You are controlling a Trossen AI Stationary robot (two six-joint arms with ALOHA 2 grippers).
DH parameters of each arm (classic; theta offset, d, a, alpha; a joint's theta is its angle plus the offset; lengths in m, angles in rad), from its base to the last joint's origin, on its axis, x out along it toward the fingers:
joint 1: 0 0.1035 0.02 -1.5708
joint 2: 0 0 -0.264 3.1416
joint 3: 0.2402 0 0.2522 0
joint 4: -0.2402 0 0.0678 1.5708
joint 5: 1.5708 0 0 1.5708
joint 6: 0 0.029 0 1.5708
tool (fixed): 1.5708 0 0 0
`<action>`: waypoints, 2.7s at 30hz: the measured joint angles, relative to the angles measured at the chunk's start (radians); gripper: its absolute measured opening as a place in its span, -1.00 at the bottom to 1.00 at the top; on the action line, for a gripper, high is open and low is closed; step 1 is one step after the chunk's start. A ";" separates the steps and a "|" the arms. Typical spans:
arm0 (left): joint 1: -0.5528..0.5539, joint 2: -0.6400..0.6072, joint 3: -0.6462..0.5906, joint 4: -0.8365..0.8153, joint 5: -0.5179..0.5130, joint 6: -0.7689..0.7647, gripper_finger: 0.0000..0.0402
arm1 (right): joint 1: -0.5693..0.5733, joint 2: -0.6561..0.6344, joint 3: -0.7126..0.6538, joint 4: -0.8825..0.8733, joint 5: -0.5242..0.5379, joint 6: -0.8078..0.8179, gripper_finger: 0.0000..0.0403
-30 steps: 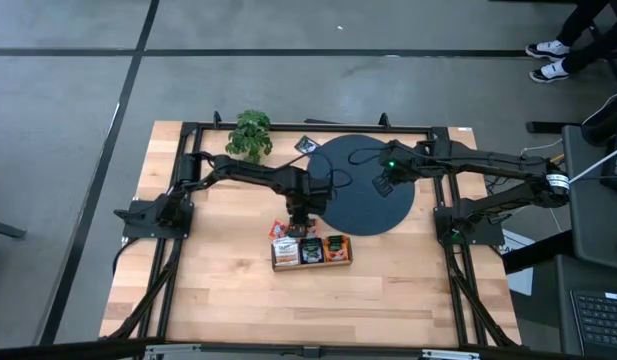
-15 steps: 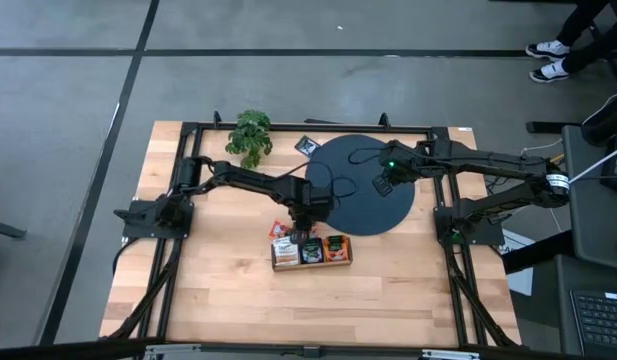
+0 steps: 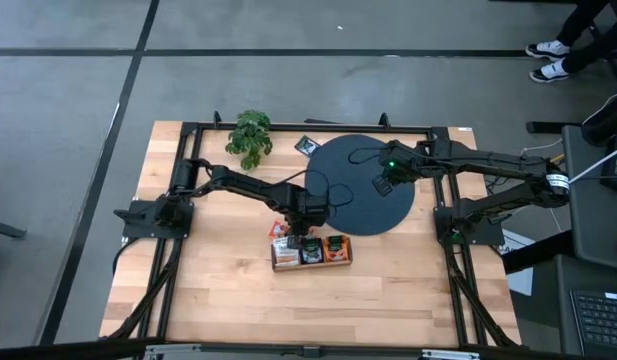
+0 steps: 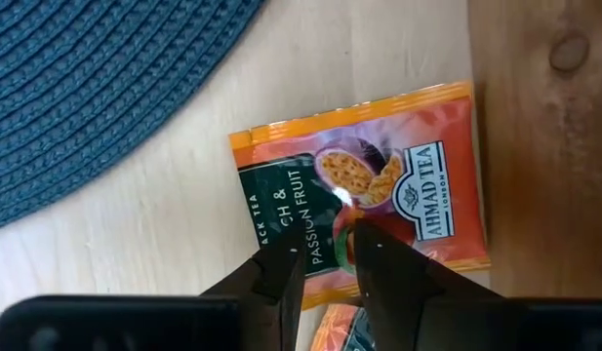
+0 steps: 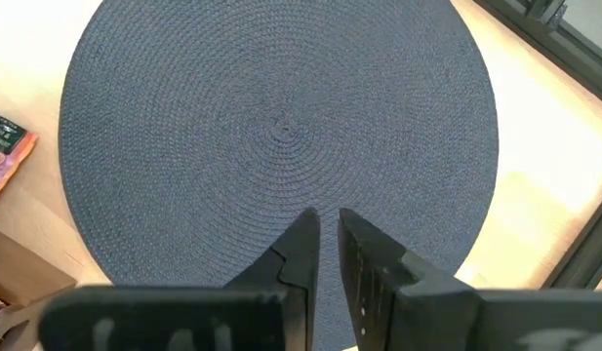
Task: Pick & Place Tea
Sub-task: Put the right orange tea bag into the right section of the wooden organizer
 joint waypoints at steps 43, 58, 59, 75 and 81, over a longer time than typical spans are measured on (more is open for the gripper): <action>0.264 -0.019 -0.031 -0.187 0.044 -0.152 -0.99 | 0.017 0.000 0.000 0.243 -0.277 0.100 -0.77; 0.307 -0.168 -0.244 0.109 0.227 -0.257 -0.99 | 0.020 0.000 -0.001 0.356 -0.295 0.079 -0.30; 0.314 -0.195 -0.272 0.118 0.199 -0.258 -0.99 | 0.020 0.000 -0.001 0.356 -0.289 0.080 -0.28; 0.310 -0.672 -0.546 0.252 0.133 -0.316 -0.99 | 0.091 0.147 -0.001 0.647 -0.302 0.160 -0.24; 0.289 -0.717 -0.690 0.379 0.141 -0.319 -0.99 | 0.134 0.286 -0.001 0.765 -0.349 0.153 -0.24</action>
